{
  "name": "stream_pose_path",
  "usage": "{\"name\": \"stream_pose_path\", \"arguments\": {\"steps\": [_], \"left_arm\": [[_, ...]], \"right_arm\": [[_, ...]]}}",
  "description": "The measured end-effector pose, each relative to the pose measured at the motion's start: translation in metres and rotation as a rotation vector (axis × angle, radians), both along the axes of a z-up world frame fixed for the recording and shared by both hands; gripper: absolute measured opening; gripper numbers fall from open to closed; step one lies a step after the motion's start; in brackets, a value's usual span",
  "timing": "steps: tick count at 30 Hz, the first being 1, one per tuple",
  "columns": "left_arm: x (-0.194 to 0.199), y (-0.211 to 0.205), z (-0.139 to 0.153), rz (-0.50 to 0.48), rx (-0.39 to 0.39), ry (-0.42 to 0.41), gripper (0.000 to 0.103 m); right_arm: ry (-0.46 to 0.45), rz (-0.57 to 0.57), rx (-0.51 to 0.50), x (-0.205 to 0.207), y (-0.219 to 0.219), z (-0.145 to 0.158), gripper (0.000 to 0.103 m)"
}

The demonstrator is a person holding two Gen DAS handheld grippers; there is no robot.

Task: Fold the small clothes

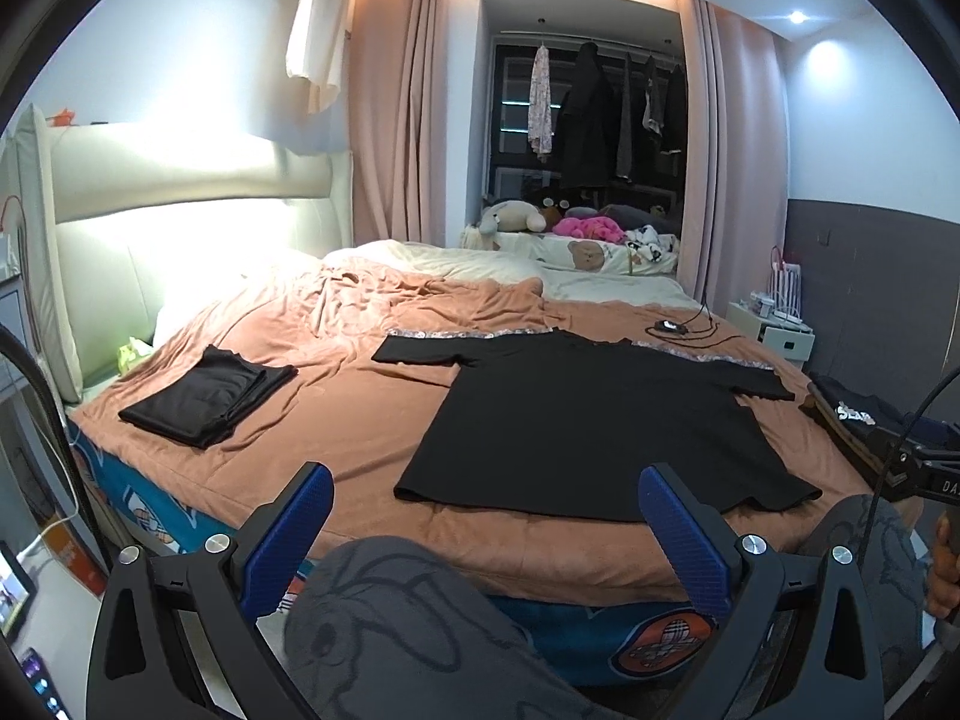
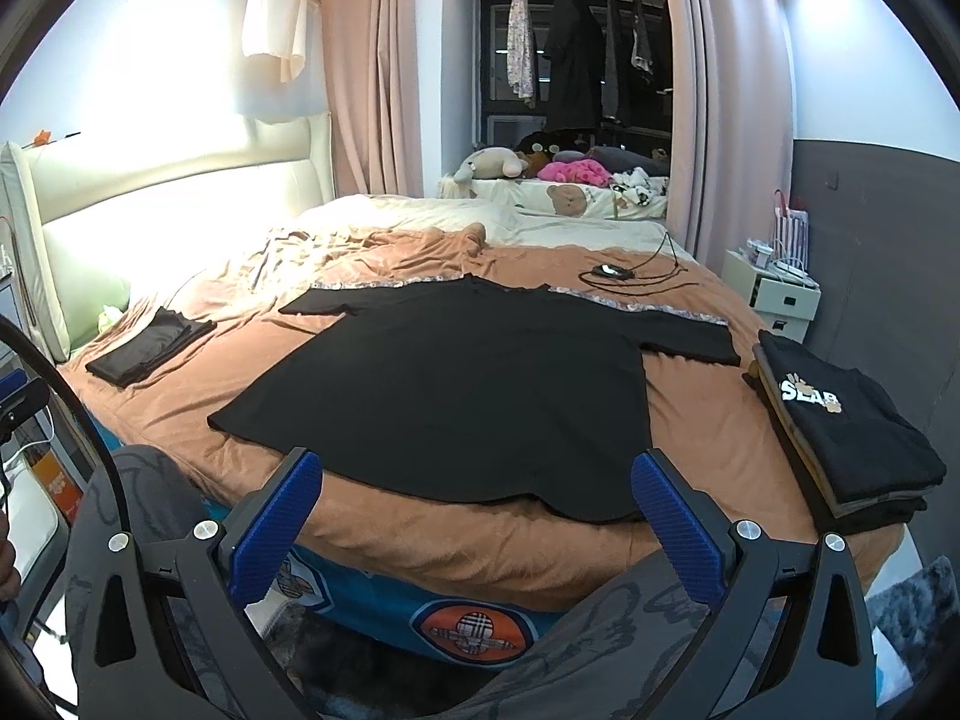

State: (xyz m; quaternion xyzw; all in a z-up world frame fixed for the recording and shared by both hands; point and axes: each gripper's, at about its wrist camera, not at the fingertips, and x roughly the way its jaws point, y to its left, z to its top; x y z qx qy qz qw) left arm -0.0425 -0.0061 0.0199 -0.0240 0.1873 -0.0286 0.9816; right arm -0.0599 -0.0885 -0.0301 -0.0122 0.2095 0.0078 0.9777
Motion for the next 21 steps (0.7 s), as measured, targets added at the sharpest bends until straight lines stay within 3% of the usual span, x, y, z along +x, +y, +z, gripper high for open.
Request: {"name": "stream_pose_path", "arguments": {"steps": [21], "left_arm": [[0.0074, 0.002, -0.0014, -0.033, -0.012, 0.026, 0.102]], "right_arm": [[0.003, -0.002, 0.001, 0.0003, -0.0015, 0.0035, 0.103]]}}
